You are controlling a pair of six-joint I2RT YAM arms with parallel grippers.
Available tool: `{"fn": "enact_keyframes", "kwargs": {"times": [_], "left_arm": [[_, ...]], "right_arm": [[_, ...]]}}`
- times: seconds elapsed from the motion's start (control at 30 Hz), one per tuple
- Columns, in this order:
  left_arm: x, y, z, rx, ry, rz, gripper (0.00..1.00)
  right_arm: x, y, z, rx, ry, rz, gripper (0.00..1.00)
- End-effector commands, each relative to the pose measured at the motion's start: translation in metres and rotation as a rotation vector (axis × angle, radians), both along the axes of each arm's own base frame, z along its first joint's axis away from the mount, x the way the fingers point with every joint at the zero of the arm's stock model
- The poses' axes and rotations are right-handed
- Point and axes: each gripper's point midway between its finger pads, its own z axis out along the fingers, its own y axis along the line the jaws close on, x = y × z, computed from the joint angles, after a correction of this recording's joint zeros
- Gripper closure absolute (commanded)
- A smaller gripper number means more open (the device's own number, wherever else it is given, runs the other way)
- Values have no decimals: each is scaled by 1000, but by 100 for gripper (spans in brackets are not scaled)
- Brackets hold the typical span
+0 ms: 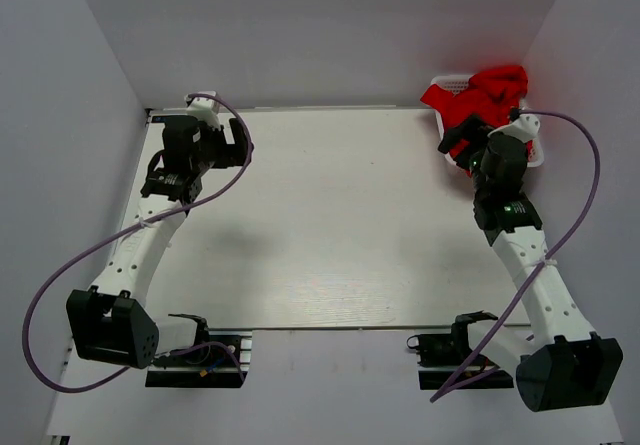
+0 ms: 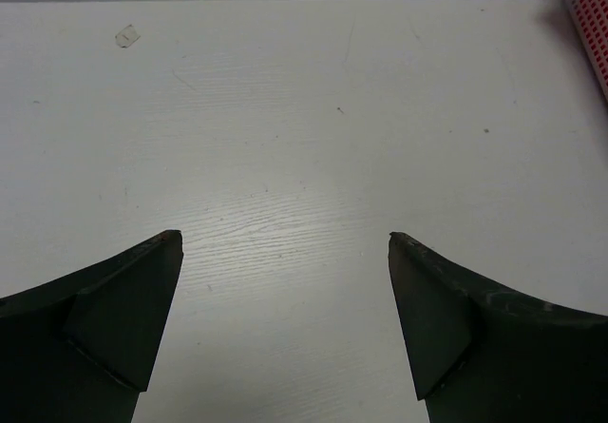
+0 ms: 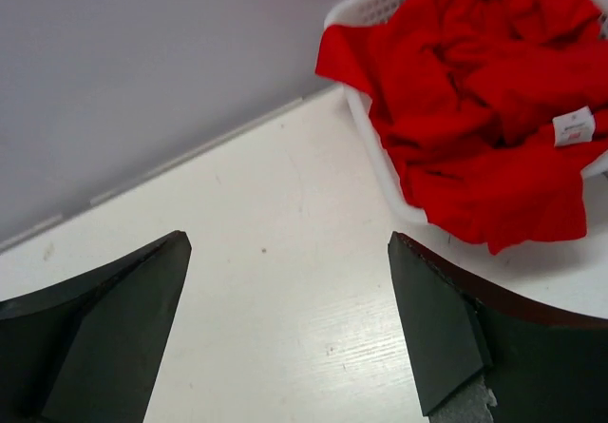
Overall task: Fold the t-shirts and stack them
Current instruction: Grab crumpled tshirt from bin with the right arm
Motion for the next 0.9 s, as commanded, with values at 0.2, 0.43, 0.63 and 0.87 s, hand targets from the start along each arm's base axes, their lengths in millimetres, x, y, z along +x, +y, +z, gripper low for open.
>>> {"fn": "enact_keyframes", "kwargs": {"times": [0.2,0.43,0.63,0.87], "left_arm": [[-3,-1,27,-12,-24,1,1],[-5,1,28,-15,-22,17,1],[-4,8,15,8,28,54,1],[-2,14,-2,23,84,73,1]], "right_arm": [[12,25,-27,-106,95,179,9],[39,-16,-76,-112,245,-95,9],[87,-43,-76,-247,409,-228,9],[152,-67,-98,-325,620,-201,9]]}}
